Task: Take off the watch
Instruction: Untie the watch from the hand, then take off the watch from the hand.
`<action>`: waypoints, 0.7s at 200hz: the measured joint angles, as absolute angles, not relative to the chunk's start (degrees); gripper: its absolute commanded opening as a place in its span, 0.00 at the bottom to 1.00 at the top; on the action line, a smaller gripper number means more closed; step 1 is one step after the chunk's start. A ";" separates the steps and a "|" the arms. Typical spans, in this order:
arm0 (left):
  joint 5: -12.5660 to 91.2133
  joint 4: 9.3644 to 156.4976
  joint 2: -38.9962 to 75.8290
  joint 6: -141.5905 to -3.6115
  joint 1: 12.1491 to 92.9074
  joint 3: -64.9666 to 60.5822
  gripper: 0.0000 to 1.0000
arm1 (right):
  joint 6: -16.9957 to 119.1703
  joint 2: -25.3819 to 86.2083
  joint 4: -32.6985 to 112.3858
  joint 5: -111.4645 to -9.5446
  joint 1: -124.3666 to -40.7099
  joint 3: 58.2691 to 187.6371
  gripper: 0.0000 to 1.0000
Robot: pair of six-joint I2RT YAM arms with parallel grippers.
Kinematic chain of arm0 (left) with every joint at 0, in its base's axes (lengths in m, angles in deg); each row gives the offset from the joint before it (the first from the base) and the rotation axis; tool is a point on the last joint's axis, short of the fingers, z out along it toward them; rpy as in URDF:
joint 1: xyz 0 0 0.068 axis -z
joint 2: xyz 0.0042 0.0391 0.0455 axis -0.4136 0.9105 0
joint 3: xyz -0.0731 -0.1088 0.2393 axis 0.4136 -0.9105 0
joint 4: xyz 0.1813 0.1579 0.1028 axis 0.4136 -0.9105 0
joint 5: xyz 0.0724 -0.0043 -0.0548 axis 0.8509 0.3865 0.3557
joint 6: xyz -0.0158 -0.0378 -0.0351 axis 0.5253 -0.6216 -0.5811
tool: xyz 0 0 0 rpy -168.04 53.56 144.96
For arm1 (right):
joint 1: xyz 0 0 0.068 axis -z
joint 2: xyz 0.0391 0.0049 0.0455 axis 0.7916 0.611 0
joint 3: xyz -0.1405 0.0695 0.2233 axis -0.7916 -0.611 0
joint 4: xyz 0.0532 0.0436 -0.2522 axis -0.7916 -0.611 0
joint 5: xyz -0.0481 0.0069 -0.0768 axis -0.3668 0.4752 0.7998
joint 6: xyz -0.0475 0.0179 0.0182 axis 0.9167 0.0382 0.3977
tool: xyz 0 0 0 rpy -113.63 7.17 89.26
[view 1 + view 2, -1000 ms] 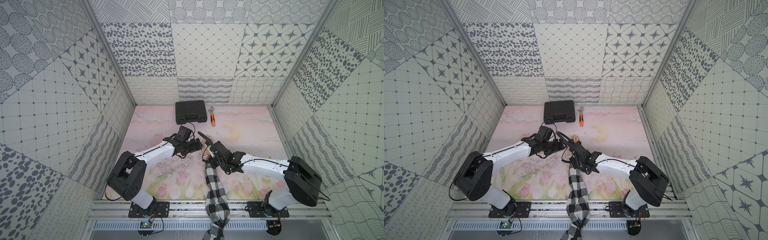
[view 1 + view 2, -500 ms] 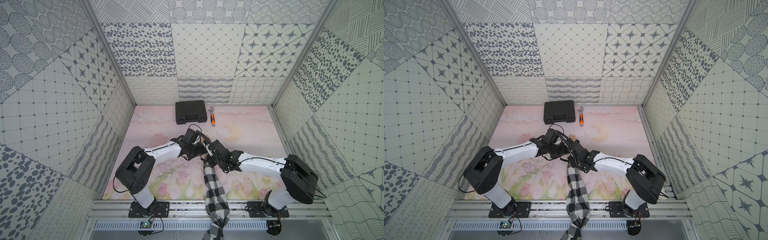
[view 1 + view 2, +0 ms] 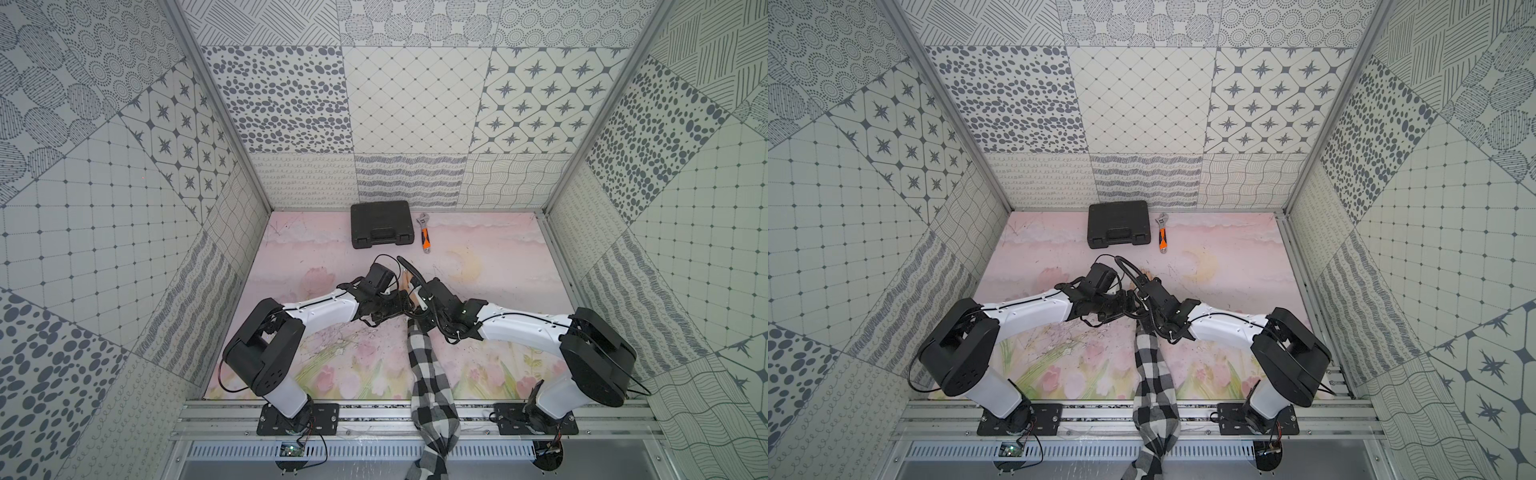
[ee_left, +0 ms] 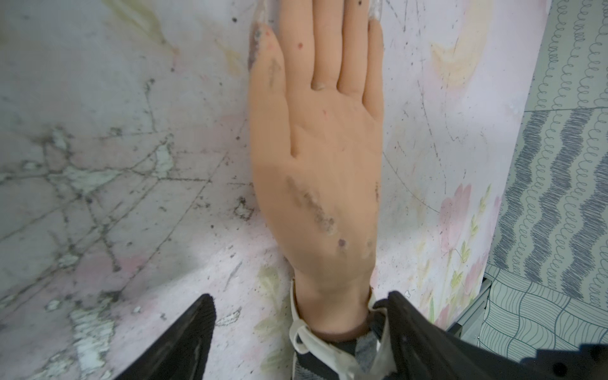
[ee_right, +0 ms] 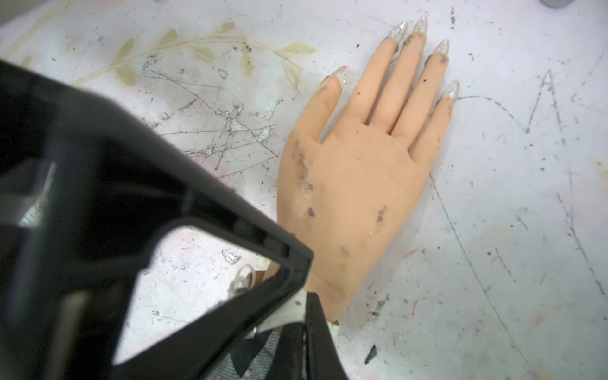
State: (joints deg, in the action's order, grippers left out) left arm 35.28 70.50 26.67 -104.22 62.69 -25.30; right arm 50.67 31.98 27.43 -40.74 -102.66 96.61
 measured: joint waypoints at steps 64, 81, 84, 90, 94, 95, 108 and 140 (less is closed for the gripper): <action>36.53 65.32 23.96 -103.17 62.67 -29.34 0.86 | 43.30 31.85 27.47 -39.82 -97.22 96.79 0.00; 36.94 64.40 23.15 -103.17 62.67 -29.54 0.88 | 41.80 31.22 28.00 -40.63 -96.98 96.57 0.00; 36.96 64.25 22.95 -103.13 62.65 -29.54 0.89 | 41.60 31.09 28.00 -40.67 -96.94 96.53 0.00; 37.03 63.96 22.64 -103.13 62.60 -29.54 0.89 | 41.07 30.65 28.06 -40.93 -96.85 96.46 0.00; 37.14 63.74 22.38 -103.13 62.56 -29.54 0.90 | 40.72 30.36 28.04 -41.19 -96.80 96.46 0.00; 37.14 63.68 22.32 -103.11 62.56 -29.54 0.90 | 40.72 30.32 28.04 -41.19 -96.80 96.44 0.00; 37.25 63.22 21.70 -102.93 62.34 -29.54 0.92 | 39.76 29.08 28.06 -41.50 -96.34 96.37 0.00; 37.60 62.17 20.52 -102.69 61.51 -29.34 0.95 | 38.36 25.99 28.24 -41.72 -93.24 96.33 0.00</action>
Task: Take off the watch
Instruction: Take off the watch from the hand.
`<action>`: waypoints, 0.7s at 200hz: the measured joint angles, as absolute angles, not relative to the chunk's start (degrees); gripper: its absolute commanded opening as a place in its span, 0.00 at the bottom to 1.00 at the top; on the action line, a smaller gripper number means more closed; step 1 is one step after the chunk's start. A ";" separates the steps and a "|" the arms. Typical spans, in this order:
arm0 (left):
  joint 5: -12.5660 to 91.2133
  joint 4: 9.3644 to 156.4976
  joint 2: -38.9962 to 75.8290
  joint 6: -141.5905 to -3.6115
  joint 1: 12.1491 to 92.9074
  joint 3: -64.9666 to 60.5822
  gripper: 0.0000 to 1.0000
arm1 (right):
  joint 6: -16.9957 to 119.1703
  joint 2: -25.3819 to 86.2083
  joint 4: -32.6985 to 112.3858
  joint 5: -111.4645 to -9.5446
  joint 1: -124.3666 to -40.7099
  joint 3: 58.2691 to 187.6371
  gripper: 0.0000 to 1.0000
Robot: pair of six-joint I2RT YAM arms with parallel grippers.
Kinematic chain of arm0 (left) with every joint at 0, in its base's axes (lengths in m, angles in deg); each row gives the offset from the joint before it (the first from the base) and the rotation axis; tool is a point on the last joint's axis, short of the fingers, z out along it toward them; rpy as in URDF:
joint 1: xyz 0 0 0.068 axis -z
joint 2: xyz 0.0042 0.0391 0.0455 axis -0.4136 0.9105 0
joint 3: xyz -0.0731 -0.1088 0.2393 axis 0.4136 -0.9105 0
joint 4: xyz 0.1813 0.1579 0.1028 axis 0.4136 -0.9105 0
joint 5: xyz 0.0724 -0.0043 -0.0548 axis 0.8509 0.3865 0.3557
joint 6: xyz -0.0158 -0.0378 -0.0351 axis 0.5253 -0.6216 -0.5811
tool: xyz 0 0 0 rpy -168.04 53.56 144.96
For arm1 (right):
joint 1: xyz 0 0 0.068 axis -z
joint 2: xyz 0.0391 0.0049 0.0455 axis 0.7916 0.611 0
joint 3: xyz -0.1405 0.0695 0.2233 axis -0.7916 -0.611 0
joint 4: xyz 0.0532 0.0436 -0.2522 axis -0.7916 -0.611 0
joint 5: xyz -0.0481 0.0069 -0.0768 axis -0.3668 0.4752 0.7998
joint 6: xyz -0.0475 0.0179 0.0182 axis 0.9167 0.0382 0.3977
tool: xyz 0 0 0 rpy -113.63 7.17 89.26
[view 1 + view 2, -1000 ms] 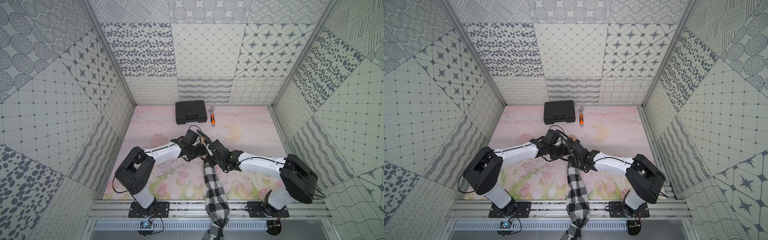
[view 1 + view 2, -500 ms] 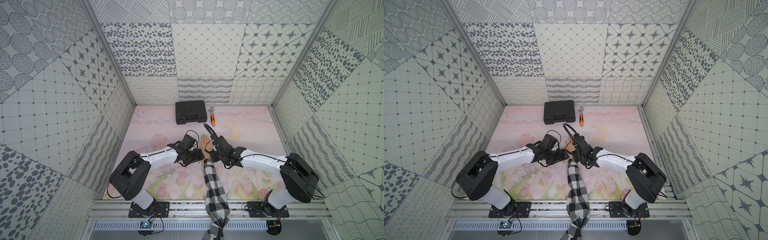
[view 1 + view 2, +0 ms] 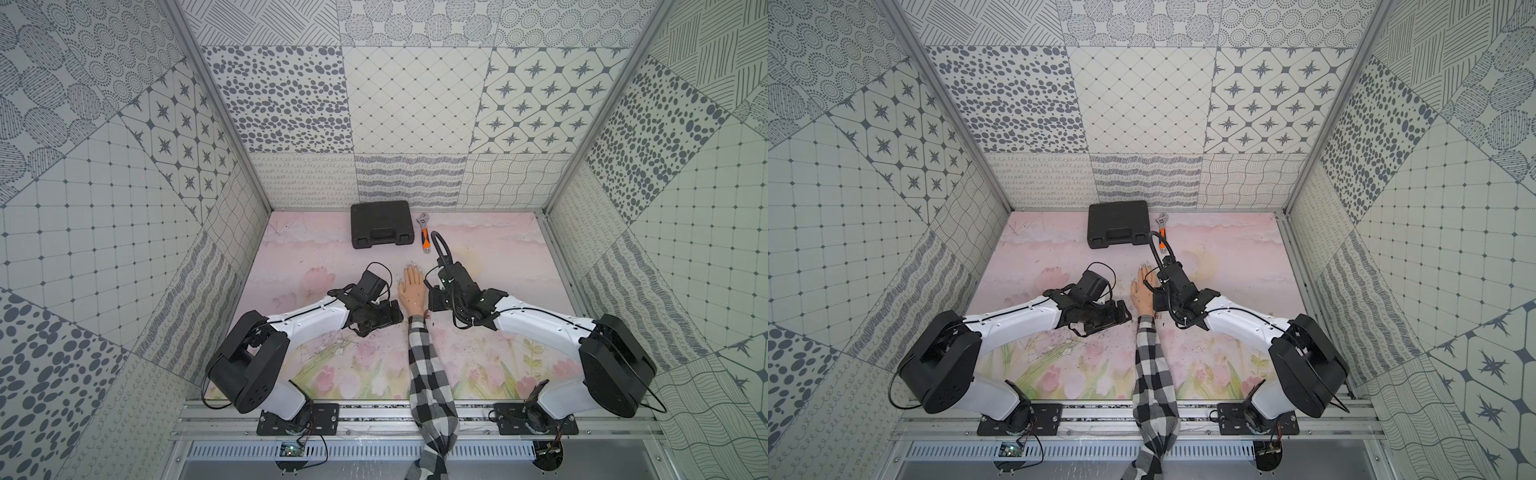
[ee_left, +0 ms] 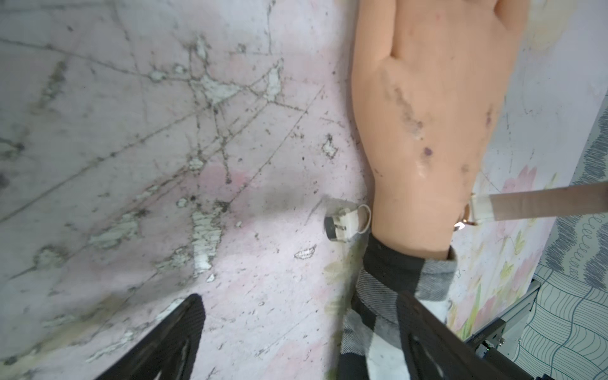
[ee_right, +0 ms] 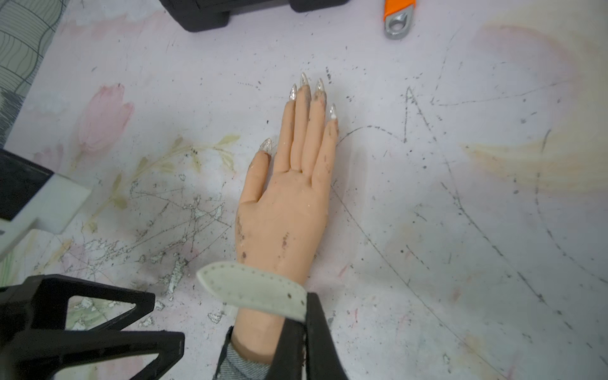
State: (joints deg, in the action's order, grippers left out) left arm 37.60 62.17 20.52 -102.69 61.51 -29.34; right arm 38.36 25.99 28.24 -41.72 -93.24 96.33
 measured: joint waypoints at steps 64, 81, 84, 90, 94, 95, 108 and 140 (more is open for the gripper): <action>38.80 60.84 19.78 -101.86 60.09 -29.23 0.98 | 38.36 21.36 26.27 -41.70 -89.07 95.26 0.00; 38.91 60.64 19.78 -101.68 59.76 -29.17 0.98 | 38.69 20.09 25.35 -41.81 -87.47 95.26 0.00; 38.91 60.58 19.78 -101.66 59.67 -29.15 0.98 | 38.80 19.87 25.26 -41.85 -87.12 95.26 0.00; 38.93 60.53 19.78 -101.64 59.54 -29.10 0.98 | 39.00 19.48 25.07 -41.83 -86.36 95.26 0.00; 38.95 60.49 19.78 -101.62 59.48 -29.08 0.98 | 39.15 19.33 24.96 -41.85 -85.88 95.26 0.00; 38.95 60.49 19.78 -101.62 59.46 -29.06 0.98 | 39.15 19.28 24.96 -41.83 -85.77 95.26 0.00; 39.04 60.47 19.78 -101.44 59.28 -29.01 0.98 | 39.70 18.80 24.85 -41.83 -83.84 95.26 0.00; 39.11 60.44 19.76 -101.27 59.13 -28.82 0.98 | 40.99 18.56 25.72 -42.09 -79.27 94.45 0.00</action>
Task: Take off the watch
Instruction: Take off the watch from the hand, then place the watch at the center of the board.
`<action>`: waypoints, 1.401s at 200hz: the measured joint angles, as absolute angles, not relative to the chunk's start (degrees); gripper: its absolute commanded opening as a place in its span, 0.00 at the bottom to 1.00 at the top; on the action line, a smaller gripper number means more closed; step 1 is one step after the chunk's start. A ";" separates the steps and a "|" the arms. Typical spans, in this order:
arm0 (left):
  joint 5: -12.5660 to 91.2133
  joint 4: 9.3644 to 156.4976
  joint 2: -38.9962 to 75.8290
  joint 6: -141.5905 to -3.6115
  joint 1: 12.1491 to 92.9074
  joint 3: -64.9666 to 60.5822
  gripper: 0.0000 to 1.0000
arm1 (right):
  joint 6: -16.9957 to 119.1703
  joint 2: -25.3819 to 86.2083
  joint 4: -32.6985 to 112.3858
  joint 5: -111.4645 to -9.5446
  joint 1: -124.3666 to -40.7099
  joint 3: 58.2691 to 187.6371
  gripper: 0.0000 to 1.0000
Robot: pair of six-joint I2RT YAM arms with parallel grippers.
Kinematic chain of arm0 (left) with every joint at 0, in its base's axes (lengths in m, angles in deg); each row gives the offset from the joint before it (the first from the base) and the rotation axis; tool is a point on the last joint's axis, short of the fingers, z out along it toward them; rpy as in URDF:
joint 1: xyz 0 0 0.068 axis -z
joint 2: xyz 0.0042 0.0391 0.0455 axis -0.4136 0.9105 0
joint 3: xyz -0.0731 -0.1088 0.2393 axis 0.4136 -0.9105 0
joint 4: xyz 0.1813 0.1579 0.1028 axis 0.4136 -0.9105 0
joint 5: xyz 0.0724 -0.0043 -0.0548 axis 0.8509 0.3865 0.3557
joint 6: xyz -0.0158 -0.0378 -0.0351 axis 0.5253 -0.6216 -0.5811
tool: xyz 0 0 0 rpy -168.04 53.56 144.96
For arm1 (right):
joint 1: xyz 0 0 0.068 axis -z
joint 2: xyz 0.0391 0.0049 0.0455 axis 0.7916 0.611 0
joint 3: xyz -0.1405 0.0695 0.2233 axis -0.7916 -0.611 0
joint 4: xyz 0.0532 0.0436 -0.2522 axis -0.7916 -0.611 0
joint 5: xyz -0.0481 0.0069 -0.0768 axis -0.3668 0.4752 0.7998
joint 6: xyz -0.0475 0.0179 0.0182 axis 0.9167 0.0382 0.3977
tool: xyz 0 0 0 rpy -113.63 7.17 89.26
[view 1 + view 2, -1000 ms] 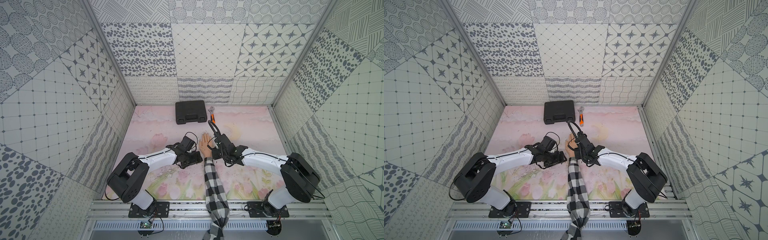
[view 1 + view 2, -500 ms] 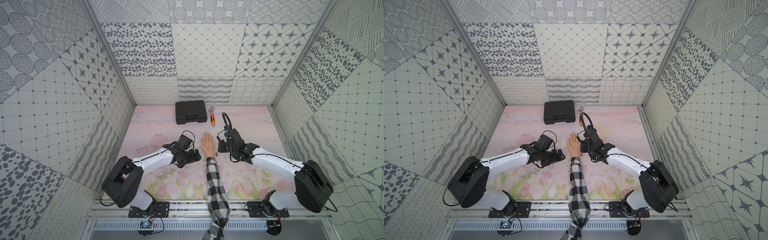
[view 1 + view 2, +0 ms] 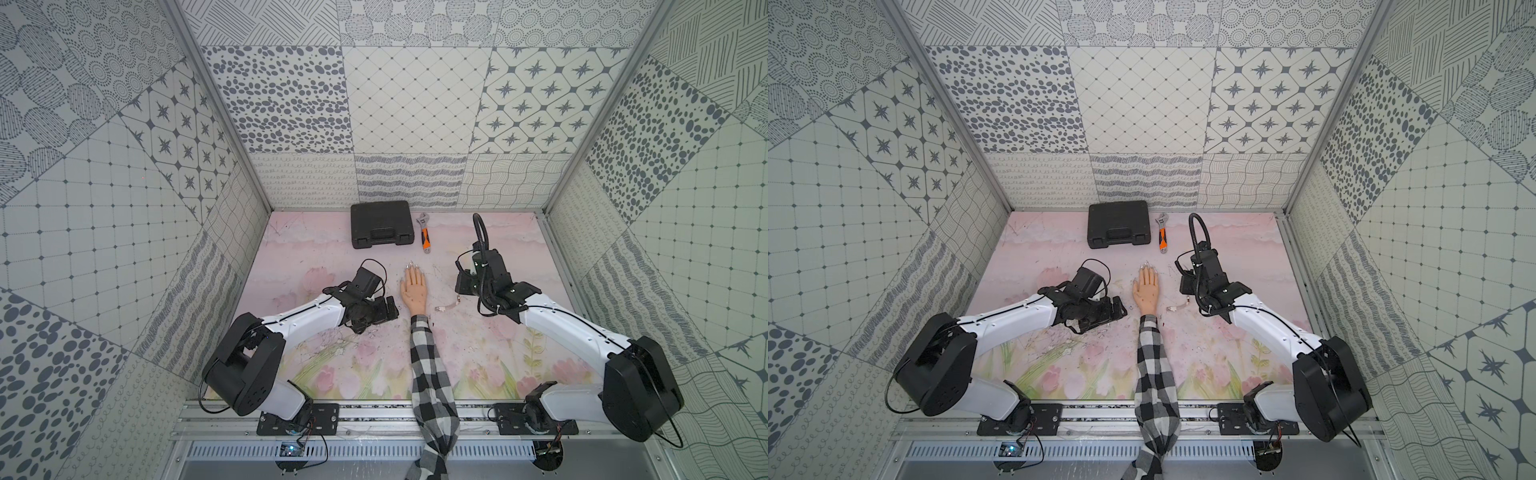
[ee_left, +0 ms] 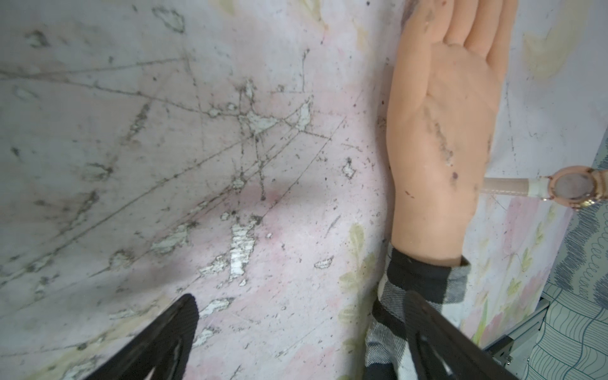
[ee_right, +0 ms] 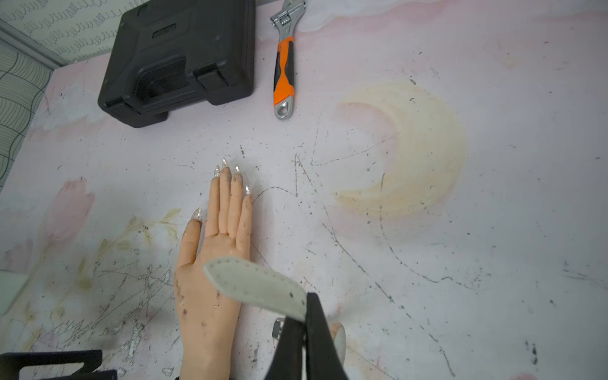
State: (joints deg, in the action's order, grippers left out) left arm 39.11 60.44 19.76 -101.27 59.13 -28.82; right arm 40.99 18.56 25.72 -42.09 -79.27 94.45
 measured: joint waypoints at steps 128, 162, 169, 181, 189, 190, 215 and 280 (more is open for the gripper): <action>39.15 60.01 19.69 -100.55 58.76 -27.22 0.98 | 35.17 0.33 29.99 -40.84 -64.70 71.02 0.23; 39.15 59.68 19.30 -100.24 58.56 -27.20 0.98 | 29.12 -7.58 25.33 -34.42 -63.84 66.76 0.61; 39.15 59.57 19.10 -100.22 58.54 -27.20 0.98 | 27.92 -9.15 24.06 -33.09 -63.63 66.30 0.65; 39.15 59.40 18.64 -100.20 58.49 -27.20 0.98 | 25.53 -11.67 21.35 -30.79 -63.17 66.04 0.73; 39.15 59.24 18.29 -100.20 58.45 -27.20 0.99 | 24.00 -13.06 19.58 -29.26 -62.86 66.04 0.79; 39.15 59.20 18.25 -100.18 58.43 -27.20 0.98 | 23.76 -13.20 19.45 -29.15 -62.82 66.04 0.80; 39.41 58.48 16.92 -99.94 57.95 -27.20 0.98 | 19.70 -15.86 13.92 -25.74 -61.70 66.32 0.97; 42.08 52.93 9.79 -97.97 53.64 -25.78 0.98 | 16.44 -16.47 6.21 -24.34 -61.24 77.71 0.98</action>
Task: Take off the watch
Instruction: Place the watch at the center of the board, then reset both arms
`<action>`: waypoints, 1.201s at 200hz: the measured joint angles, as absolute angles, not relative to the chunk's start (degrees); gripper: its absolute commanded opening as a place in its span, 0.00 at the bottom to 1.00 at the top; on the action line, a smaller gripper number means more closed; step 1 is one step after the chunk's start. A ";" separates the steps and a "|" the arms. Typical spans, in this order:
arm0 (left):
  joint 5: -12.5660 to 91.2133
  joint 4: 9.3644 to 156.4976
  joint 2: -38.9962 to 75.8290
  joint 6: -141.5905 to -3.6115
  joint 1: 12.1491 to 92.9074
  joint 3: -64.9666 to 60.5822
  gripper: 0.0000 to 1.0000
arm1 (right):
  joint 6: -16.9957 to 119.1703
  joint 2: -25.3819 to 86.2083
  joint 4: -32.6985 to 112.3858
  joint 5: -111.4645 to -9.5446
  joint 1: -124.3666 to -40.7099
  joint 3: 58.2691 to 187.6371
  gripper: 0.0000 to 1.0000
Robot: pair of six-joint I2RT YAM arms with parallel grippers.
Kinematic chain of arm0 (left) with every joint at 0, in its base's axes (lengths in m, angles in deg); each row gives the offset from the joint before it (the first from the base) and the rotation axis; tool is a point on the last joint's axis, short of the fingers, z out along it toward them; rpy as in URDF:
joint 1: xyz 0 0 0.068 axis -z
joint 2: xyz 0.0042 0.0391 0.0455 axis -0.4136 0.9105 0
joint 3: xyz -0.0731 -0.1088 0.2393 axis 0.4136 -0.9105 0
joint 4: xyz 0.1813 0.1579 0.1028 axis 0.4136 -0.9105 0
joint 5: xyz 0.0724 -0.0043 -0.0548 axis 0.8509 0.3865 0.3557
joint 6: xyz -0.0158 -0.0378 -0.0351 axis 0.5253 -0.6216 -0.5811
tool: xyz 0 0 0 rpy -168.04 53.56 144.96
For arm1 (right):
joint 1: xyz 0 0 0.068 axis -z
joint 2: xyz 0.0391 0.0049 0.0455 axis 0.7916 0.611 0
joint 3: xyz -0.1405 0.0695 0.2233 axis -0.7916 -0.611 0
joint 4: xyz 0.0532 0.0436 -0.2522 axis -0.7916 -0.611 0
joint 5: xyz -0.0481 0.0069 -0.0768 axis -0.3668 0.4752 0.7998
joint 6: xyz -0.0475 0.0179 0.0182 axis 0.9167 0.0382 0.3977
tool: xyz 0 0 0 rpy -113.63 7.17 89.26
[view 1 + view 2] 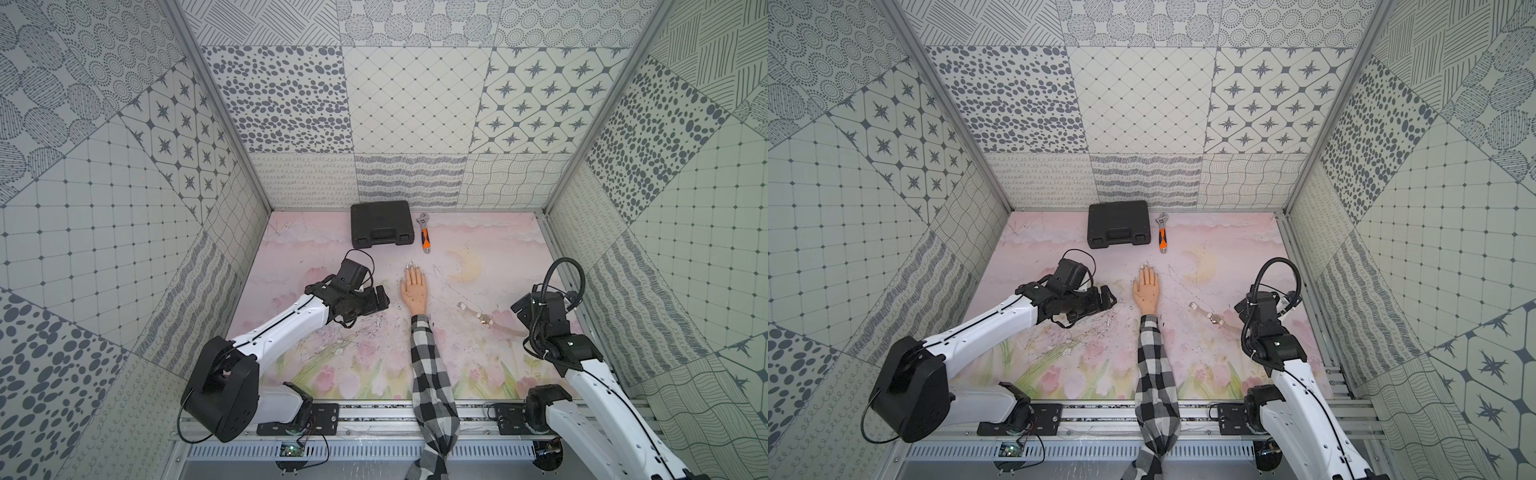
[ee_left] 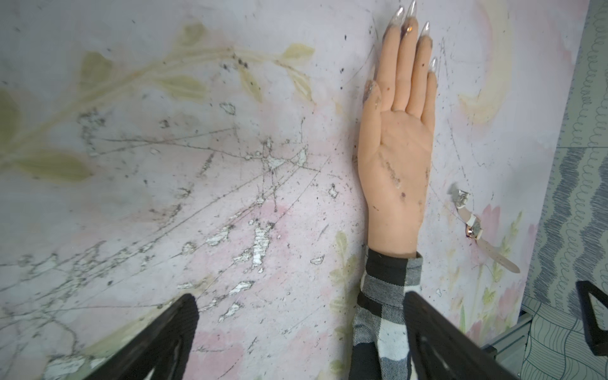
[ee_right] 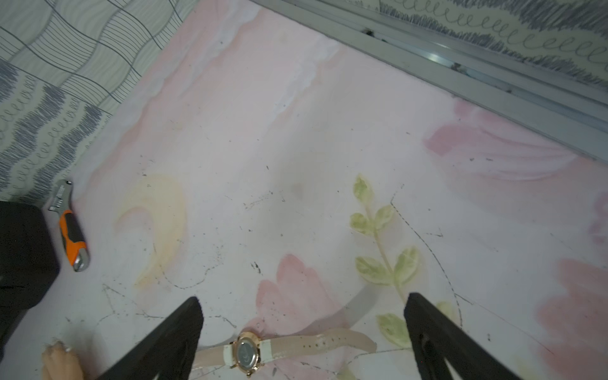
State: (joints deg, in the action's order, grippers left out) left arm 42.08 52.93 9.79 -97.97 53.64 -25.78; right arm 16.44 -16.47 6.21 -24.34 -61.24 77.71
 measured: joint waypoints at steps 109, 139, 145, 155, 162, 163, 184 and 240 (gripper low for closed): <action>66.71 52.69 -0.20 -83.63 39.46 -25.76 0.98 | 37.21 2.13 20.76 -36.50 -61.24 88.70 0.98; 72.68 61.91 -1.70 -78.10 36.79 -34.72 0.98 | 47.13 0.79 29.96 -32.12 -60.91 79.52 0.98; 73.44 63.90 -1.70 -77.03 36.29 -36.58 0.98 | 48.99 0.86 31.78 -31.34 -60.50 78.06 0.98; 74.62 67.59 -1.57 -75.02 35.43 -39.96 0.99 | 51.28 1.23 34.55 -30.24 -59.54 75.96 0.98; 75.17 70.00 -1.38 -73.84 34.84 -42.00 0.98 | 52.57 1.78 36.91 -29.81 -58.95 74.52 0.98; 75.26 70.39 -1.35 -73.64 34.78 -42.30 0.98 | 52.64 1.82 37.11 -29.76 -58.90 74.36 0.98; 76.44 77.36 0.46 -70.95 32.96 -47.20 0.99 | 55.52 3.92 45.99 -29.79 -58.05 69.34 0.98; 75.89 95.68 9.62 -65.07 30.67 -52.27 0.98 | 62.71 22.56 72.04 -34.38 -57.72 66.39 0.98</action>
